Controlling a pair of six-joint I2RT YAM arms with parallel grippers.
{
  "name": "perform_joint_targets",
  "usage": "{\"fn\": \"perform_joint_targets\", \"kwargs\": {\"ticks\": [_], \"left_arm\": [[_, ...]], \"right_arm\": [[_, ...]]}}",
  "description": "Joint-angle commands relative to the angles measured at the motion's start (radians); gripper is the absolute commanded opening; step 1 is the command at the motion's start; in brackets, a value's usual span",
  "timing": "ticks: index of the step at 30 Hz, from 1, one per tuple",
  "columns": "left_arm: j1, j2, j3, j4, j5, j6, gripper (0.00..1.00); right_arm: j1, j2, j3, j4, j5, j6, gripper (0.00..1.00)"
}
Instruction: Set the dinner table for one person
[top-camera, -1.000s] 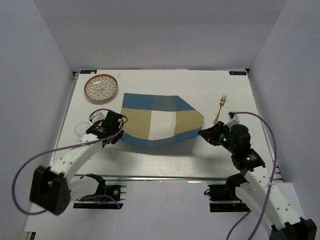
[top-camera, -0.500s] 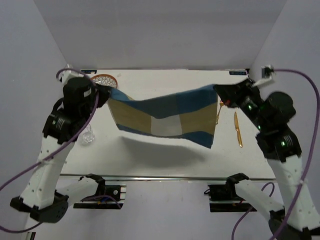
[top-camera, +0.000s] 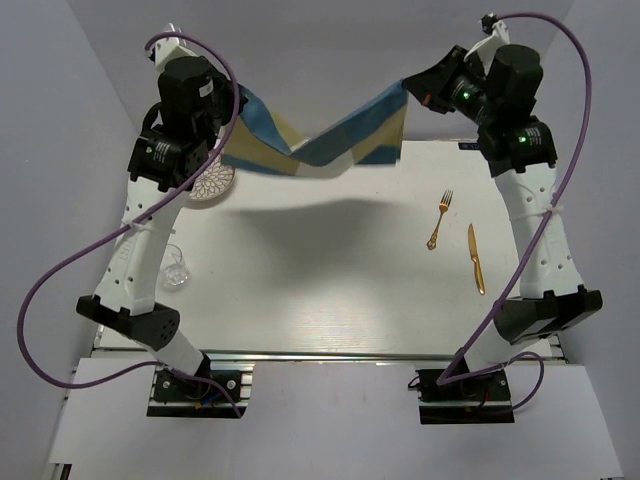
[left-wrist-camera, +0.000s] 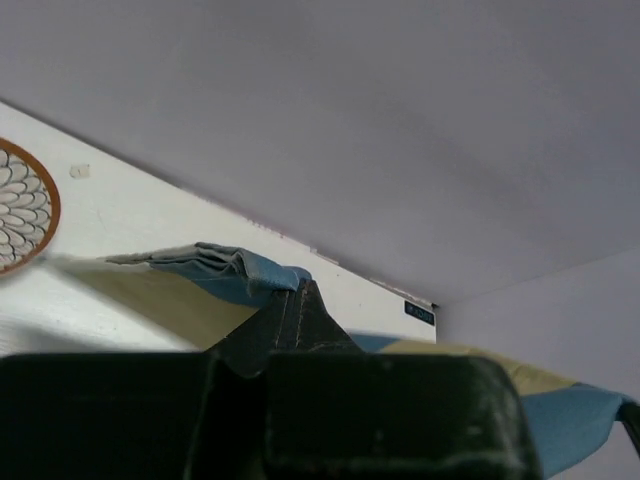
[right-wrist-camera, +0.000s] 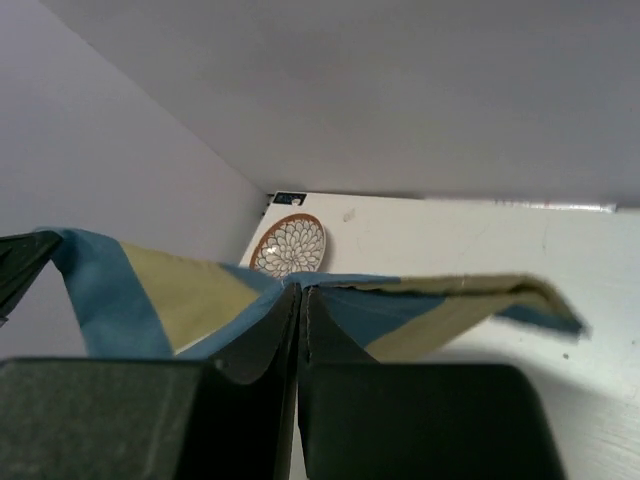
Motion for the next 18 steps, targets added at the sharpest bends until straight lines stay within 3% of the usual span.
{"fn": "perform_joint_targets", "kwargs": {"ticks": [1, 2, 3, 6, 7, 10, 11, 15, 17, 18], "left_arm": [[0.010, -0.103, -0.022, 0.098, -0.031, 0.089, 0.00], [0.010, -0.158, -0.066, 0.142, -0.028, 0.088, 0.00], [0.010, -0.197, -0.210, 0.188, -0.021, 0.100, 0.00], [0.010, -0.387, -0.607, 0.384, 0.018, 0.086, 0.00], [0.001, -0.431, -0.704, 0.468, 0.025, 0.074, 0.00], [-0.012, -0.579, -1.055, 0.553, 0.022, -0.016, 0.00], [-0.012, -0.611, -1.135, 0.566, 0.028, -0.067, 0.00], [-0.012, -0.755, -1.584, 0.595, 0.043, -0.228, 0.00], [-0.021, -0.817, -1.694, 0.545, 0.040, -0.340, 0.06], [-0.021, -0.900, -1.786, 0.494, 0.040, -0.371, 0.28]], "right_arm": [[-0.036, 0.012, 0.108, 0.006, -0.145, -0.058, 0.00], [-0.042, -0.005, 0.084, 0.008, -0.153, -0.063, 0.00], [-0.048, -0.019, 0.045, 0.034, -0.161, -0.078, 0.00], [-0.057, -0.166, -0.284, 0.200, -0.178, -0.083, 0.00], [-0.060, -0.251, -0.479, 0.236, -0.171, -0.078, 0.00], [-0.063, -0.381, -0.778, 0.401, -0.155, -0.052, 0.00], [-0.065, -0.454, -0.961, 0.434, -0.156, -0.043, 0.00], [-0.065, -0.593, -1.341, 0.551, -0.159, -0.014, 0.00], [-0.063, -0.691, -1.552, 0.607, -0.173, 0.006, 0.00], [-0.065, -0.726, -1.610, 0.614, -0.171, 0.014, 0.35]]}}
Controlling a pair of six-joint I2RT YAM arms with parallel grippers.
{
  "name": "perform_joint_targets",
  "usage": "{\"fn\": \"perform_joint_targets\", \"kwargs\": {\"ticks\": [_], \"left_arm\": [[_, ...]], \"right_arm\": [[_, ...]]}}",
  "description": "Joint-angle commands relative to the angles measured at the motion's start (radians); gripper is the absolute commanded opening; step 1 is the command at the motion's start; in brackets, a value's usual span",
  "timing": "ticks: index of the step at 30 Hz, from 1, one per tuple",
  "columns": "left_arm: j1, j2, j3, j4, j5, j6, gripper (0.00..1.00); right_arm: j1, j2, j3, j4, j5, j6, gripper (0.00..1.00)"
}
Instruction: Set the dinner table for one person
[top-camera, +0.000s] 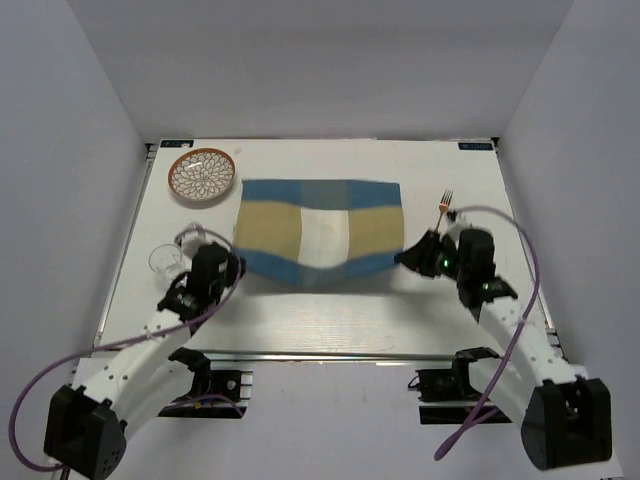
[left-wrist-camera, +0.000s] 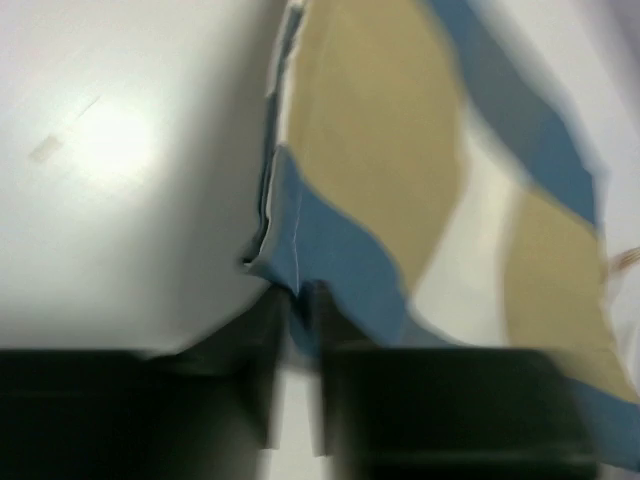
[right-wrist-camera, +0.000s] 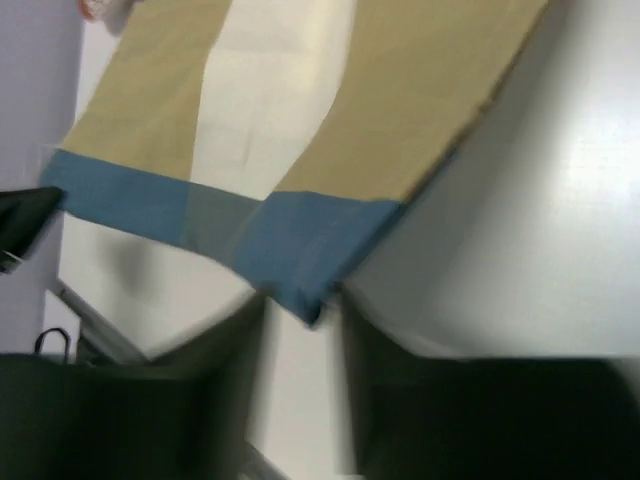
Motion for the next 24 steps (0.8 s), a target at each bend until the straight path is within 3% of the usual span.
{"fn": "perform_joint_targets", "kwargs": {"ticks": [1, 2, 3, 4, 6, 8, 9, 12, 14, 16, 17, 20, 24], "left_arm": [[-0.008, -0.195, -0.169, -0.065, 0.012, -0.199, 0.41], [-0.008, -0.249, -0.195, -0.109, 0.018, -0.240, 0.59], [-0.008, -0.309, -0.218, -0.184, 0.026, -0.247, 0.98], [-0.008, -0.423, -0.249, -0.219, 0.037, -0.245, 0.98], [-0.008, -0.507, -0.254, -0.311, 0.058, -0.238, 0.98], [-0.008, -0.550, -0.232, -0.339, 0.061, -0.204, 0.98], [-0.008, -0.535, -0.217, -0.345, 0.055, -0.195, 0.98], [-0.008, -0.312, -0.108, -0.318, 0.040, -0.149, 0.98], [-0.008, -0.033, 0.027, -0.327, 0.047, -0.111, 0.98], [-0.008, 0.156, 0.134, -0.400, 0.035, -0.100, 0.98], [-0.008, 0.322, 0.239, -0.458, 0.023, -0.100, 0.98], [-0.008, 0.569, 0.390, -0.534, 0.006, -0.078, 0.98], [-0.008, 0.694, 0.438, -0.528, 0.003, -0.074, 0.98]], "right_arm": [[-0.004, -0.174, -0.176, 0.156, -0.011, 0.025, 0.60], [-0.004, -0.220, -0.240, 0.115, -0.002, 0.028, 0.89], [-0.004, -0.262, -0.253, 0.078, 0.027, 0.027, 0.89], [-0.001, -0.341, -0.257, 0.036, 0.048, 0.024, 0.89], [0.001, -0.409, -0.250, -0.037, 0.091, 0.024, 0.89], [0.005, -0.374, -0.209, -0.089, 0.125, 0.003, 0.89], [0.004, -0.272, -0.143, -0.103, 0.150, -0.014, 0.89], [0.036, 0.019, 0.021, -0.182, 0.193, -0.068, 0.89], [0.076, 0.127, 0.086, -0.213, 0.251, -0.080, 0.89], [0.117, 0.247, 0.175, -0.245, 0.282, -0.082, 0.89], [0.131, 0.279, 0.203, -0.249, 0.297, -0.094, 0.89], [0.189, 0.458, 0.336, -0.288, 0.334, -0.119, 0.89], [0.255, 0.653, 0.531, -0.431, 0.464, -0.142, 0.89]]}}
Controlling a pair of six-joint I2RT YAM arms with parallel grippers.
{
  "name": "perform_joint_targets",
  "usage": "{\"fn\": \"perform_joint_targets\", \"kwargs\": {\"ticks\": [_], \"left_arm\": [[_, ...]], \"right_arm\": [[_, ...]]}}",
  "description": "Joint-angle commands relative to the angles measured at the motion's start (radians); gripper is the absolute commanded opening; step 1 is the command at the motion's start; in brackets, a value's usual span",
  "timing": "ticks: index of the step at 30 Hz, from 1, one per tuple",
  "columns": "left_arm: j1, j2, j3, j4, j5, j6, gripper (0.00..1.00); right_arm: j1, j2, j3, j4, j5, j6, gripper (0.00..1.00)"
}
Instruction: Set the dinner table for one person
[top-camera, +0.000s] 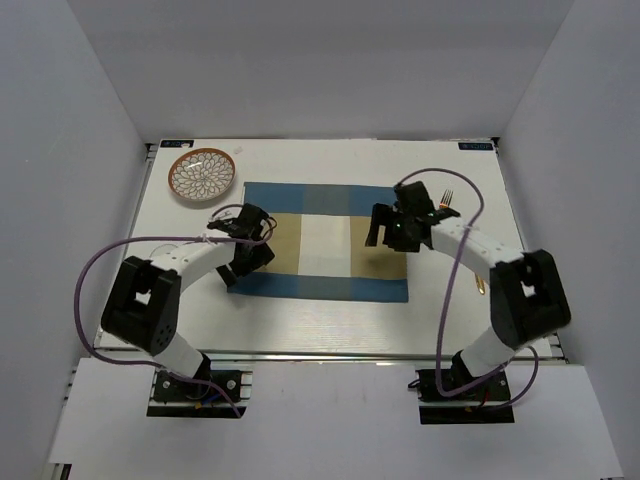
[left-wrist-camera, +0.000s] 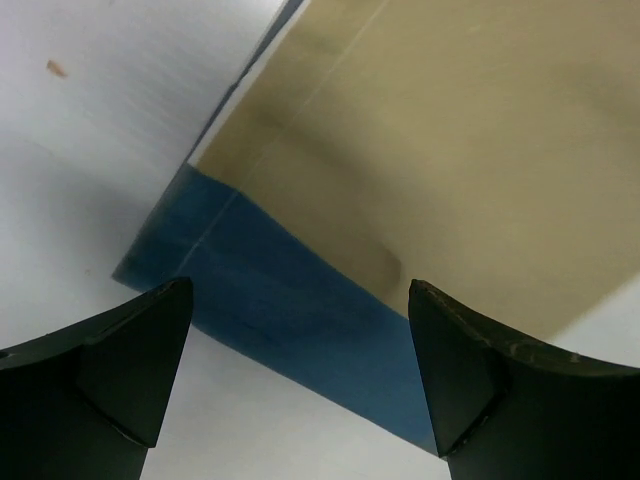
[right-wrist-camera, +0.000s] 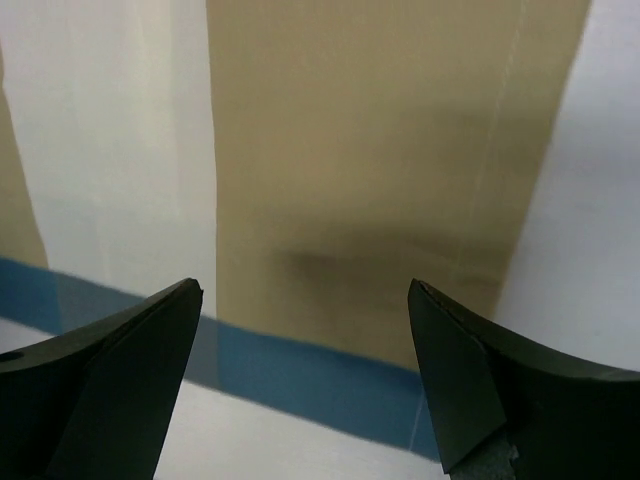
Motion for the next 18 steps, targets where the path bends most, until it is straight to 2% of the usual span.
{"fn": "perform_joint_targets", "kwargs": {"ticks": [1, 5, 13, 18], "left_arm": [[-0.004, 0.037, 0.025, -0.075, -0.012, 0.024, 0.98], [-0.004, 0.122, 0.035, -0.016, 0.047, 0.053, 0.98], [-0.013, 0.231, 0.117, 0.001, 0.087, 0.091, 0.98], [-0.013, 0.284, 0.196, -0.041, 0.084, 0.091, 0.98]], "right_arm": [[0.051, 0.122, 0.174, -0.126, 0.143, -0.049, 0.89], [0.036, 0.282, 0.248, -0.166, 0.151, -0.061, 0.89], [0.007, 0.401, 0.329, -0.207, 0.246, -0.074, 0.89], [-0.018, 0.501, 0.501, -0.273, 0.272, -0.123, 0.89]]}}
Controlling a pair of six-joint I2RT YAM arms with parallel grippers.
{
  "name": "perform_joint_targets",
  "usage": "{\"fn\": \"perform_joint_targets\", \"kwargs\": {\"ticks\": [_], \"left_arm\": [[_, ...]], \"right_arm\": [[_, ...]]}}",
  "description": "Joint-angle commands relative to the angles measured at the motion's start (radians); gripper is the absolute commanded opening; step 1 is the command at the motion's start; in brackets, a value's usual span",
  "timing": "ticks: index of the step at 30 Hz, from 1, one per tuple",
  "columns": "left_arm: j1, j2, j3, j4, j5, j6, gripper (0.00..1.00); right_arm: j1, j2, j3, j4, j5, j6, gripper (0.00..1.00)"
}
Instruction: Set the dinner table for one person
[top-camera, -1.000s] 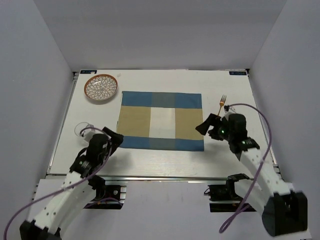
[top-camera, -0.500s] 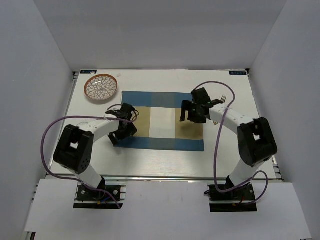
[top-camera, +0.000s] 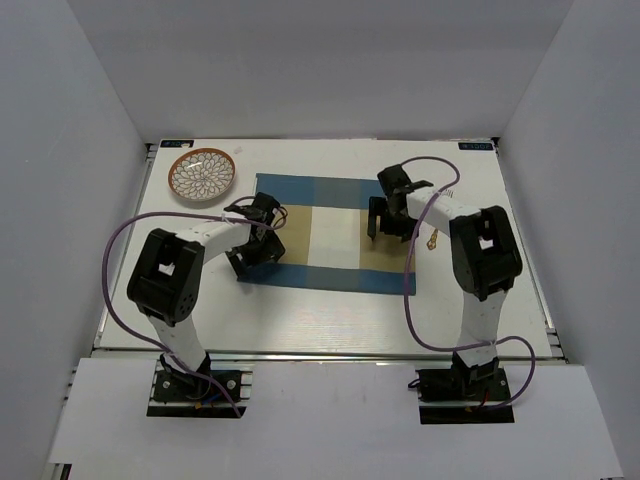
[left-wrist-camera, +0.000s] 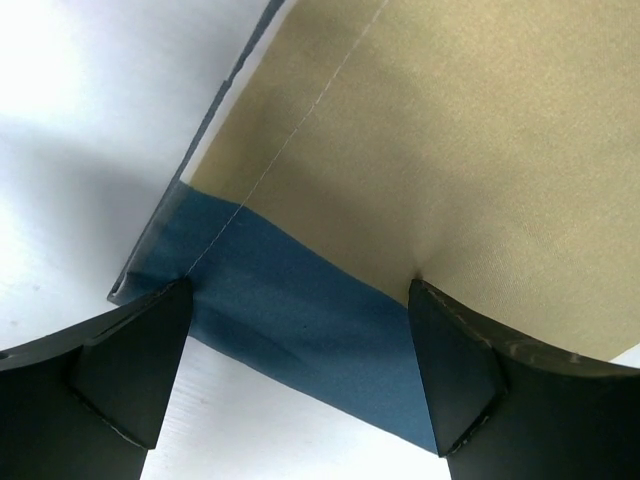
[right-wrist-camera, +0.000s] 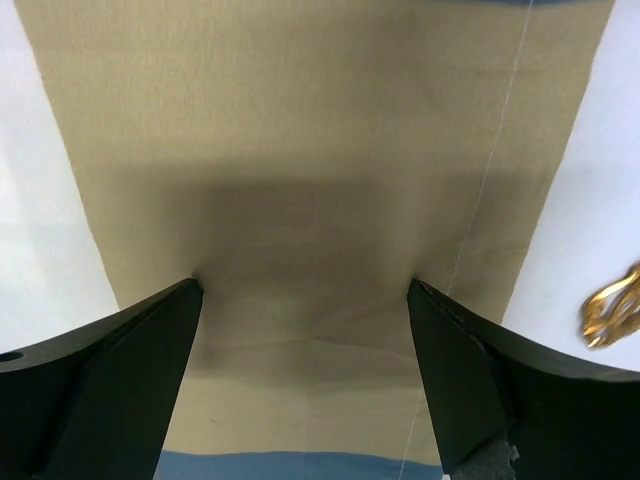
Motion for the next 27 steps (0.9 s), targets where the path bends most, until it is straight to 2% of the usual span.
{"fn": "perform_joint_targets", "kwargs": {"ticks": [1, 5, 15, 27], "left_arm": [[-0.006, 0.026, 0.027, -0.002, 0.021, 0.006, 0.98], [-0.006, 0.052, 0.042, 0.010, 0.022, 0.003, 0.98], [0.016, 0.159, 0.139, -0.019, 0.030, 0.026, 0.98], [0.006, 0.112, 0.139, -0.033, 0.031, 0.018, 0.98]], "right_arm": [[-0.020, 0.082, 0.119, -0.068, 0.044, -0.062, 0.89], [-0.030, 0.162, 0.250, -0.131, 0.055, -0.085, 0.89], [-0.046, 0.283, 0.351, -0.159, 0.084, -0.111, 0.89], [-0.044, 0.244, 0.345, -0.128, 0.044, -0.091, 0.89]]}}
